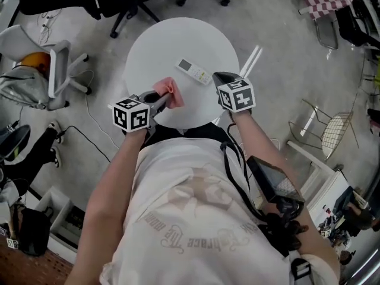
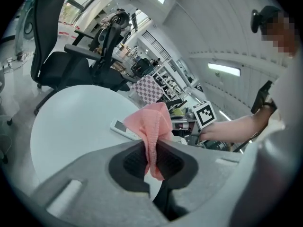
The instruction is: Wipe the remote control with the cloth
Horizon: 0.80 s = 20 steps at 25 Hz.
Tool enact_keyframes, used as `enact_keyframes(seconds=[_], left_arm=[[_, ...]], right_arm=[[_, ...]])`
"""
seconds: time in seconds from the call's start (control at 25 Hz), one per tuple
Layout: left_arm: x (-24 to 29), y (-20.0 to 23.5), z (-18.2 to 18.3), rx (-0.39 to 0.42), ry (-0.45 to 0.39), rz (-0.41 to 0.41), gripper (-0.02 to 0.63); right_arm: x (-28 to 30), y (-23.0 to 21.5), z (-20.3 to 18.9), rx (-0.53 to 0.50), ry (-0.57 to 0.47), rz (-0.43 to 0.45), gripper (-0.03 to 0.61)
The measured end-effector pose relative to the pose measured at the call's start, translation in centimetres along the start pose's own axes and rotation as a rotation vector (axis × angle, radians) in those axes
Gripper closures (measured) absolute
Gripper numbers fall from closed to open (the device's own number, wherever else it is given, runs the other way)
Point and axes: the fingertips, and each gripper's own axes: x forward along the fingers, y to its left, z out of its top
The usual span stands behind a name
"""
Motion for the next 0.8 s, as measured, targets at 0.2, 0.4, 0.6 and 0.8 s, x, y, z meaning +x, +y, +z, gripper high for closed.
enact_keyframes(seconds=[0.2,0.4,0.6,0.8], left_arm=[[-2.3,-0.4,1.8,0.099,-0.025,-0.014,0.594],[-5.0,-0.4,2.5,0.205,-0.026,-0.022,0.594],[-6.5,-0.8,3.5,0.251,-0.034,-0.051,0.594],[-6.6,-2.8,4.9,0.309,-0.031,-0.106,0.594]], right_arm=[[-4.3,1.2,1.8,0.115,-0.192,-0.025,0.572],[-7.6,4.6,3.3,0.113,-0.328,-0.054,0.572],[-10.3,7.7,4.0,0.141,-0.437,-0.073,0.572],[-12.9,8.6,4.9,0.161,-0.524,-0.1,0.572]])
